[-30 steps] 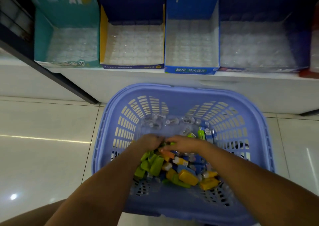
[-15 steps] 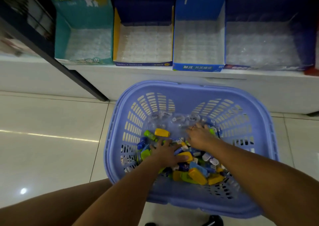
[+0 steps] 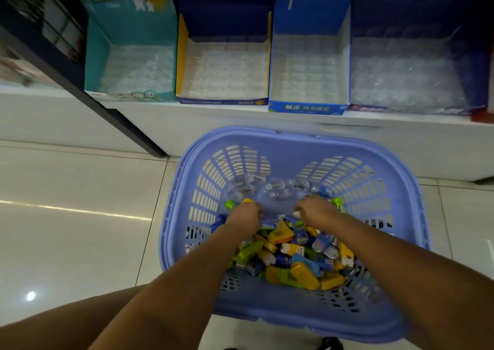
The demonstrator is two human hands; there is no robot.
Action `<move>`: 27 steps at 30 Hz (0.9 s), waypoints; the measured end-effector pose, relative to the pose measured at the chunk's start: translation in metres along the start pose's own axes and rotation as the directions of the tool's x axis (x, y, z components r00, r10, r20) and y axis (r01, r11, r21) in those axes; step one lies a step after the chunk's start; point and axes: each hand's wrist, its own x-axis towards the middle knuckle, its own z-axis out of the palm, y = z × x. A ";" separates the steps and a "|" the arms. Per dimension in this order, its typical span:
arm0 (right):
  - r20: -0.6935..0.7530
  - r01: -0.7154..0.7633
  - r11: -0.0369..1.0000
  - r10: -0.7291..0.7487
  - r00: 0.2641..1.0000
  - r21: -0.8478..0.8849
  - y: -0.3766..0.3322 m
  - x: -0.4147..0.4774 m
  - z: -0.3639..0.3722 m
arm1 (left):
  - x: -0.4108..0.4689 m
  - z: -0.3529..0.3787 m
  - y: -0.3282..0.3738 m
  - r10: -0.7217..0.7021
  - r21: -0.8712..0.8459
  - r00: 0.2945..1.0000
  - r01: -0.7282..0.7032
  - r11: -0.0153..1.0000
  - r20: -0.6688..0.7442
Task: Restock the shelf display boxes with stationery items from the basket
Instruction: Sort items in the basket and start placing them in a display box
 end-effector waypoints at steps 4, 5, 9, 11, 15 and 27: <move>-0.027 0.131 0.958 -0.128 0.991 0.255 -0.025 -0.004 0.002 | 0.019 -0.006 -0.008 -0.060 0.096 0.998 0.057 0.994 0.020; -0.014 0.146 0.941 -0.149 0.989 0.306 -0.033 -0.004 0.005 | 0.023 -0.006 -0.009 -0.045 0.142 0.999 0.046 0.989 -0.007; 0.069 0.208 0.963 -0.223 0.972 0.172 -0.047 -0.001 0.015 | 0.033 0.000 -0.009 -0.026 0.244 0.999 0.034 0.969 -0.037; 0.026 0.239 0.971 -0.240 0.970 0.018 -0.046 0.001 0.017 | 0.036 -0.003 -0.005 -0.069 0.304 0.997 0.073 0.950 -0.022; -0.056 0.208 0.977 -0.205 0.977 0.050 -0.041 0.000 0.009 | 0.042 -0.012 0.006 -0.101 0.433 0.995 0.098 0.896 -0.017; 0.050 -0.033 0.121 -0.138 0.989 0.992 -0.009 -0.090 -0.035 | 0.018 -0.028 0.006 -0.152 0.304 0.984 0.172 0.937 -0.087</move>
